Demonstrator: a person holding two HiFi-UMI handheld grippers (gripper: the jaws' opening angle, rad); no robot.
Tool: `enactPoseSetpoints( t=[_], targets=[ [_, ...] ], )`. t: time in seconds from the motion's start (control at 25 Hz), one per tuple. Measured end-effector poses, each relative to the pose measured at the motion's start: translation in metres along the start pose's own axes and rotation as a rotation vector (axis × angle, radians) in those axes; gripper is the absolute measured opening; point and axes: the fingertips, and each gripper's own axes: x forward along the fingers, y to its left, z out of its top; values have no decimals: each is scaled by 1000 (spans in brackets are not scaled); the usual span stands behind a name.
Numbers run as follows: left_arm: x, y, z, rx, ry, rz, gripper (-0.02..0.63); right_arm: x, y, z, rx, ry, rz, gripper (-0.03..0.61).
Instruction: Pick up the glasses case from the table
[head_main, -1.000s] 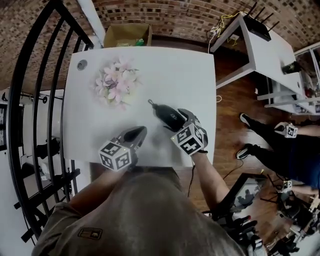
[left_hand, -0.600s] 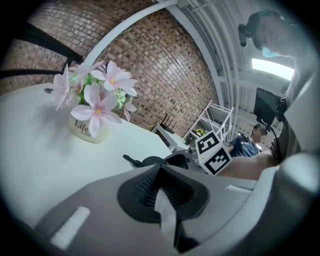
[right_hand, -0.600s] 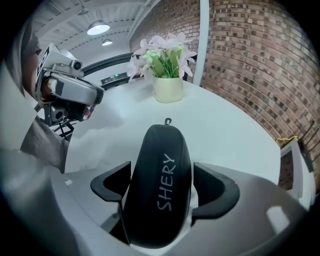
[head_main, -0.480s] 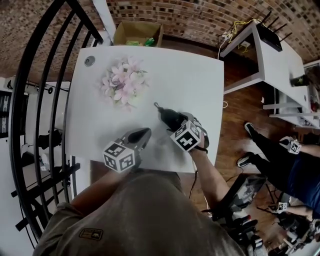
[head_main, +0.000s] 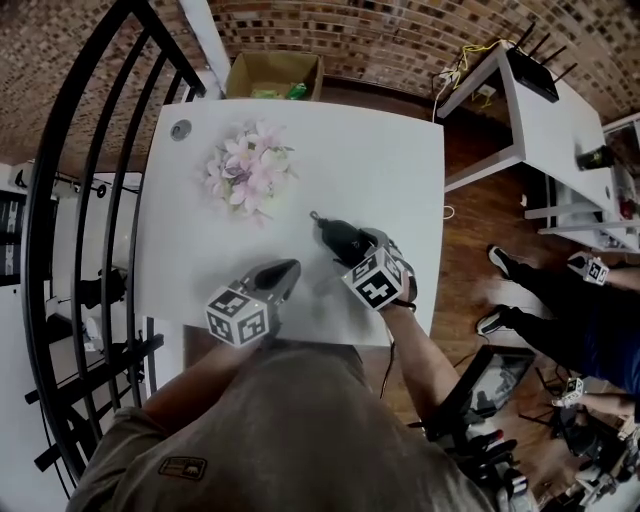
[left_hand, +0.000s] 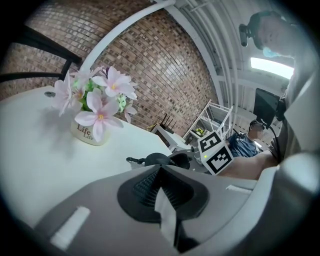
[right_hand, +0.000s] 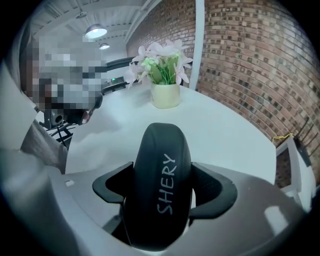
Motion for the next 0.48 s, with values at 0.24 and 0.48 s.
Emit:
enactPoseSetpoints(
  t=[0.24,0.48],
  targets=[
    [-12,-3,8,34,-13,-29,0,-34,7,32,145,-211,-57,370],
    [-35,-11,26,79,-59,-68,0,-82,27,64,276,-404,-84,370]
  ],
)
